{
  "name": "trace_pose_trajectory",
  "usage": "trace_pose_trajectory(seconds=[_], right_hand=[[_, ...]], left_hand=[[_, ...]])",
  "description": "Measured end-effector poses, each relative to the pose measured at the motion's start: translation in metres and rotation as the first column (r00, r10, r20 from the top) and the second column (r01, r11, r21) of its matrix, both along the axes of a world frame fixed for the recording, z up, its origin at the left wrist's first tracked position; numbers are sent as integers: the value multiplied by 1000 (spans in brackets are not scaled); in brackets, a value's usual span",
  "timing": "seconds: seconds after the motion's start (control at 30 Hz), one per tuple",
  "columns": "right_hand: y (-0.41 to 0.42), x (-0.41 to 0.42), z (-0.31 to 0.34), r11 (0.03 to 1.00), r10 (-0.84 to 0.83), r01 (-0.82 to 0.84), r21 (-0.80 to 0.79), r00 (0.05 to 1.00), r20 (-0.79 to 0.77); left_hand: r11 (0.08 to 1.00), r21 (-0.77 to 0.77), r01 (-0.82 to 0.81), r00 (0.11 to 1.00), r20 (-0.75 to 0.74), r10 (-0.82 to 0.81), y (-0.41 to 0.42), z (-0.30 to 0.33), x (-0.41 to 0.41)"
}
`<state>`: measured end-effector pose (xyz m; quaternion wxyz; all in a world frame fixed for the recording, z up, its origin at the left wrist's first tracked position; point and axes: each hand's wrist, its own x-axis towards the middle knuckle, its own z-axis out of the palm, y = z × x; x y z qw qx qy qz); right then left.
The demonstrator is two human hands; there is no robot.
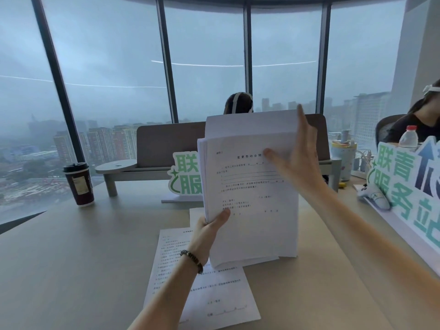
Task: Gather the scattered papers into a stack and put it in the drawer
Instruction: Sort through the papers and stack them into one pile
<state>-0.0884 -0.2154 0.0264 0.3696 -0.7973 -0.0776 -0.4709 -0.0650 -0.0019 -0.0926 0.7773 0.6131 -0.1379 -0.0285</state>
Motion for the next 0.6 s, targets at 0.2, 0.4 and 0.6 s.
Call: trace_pose_trajectory(seconds=[0.2,0.4,0.6], right_hand=[[16,2,31,656,-356,432,-619,900,252],[33,7,31,652,-281,345,-675,937,207],[35,7,17,694,-157,206,-690,978,134]], left_hand=[[999,26,32,999,31,-33,0,-1,-2],[999,11,53,998,41,-53,2,2,-4],[998,-3,68,996,59,-67,2,1,-4]])
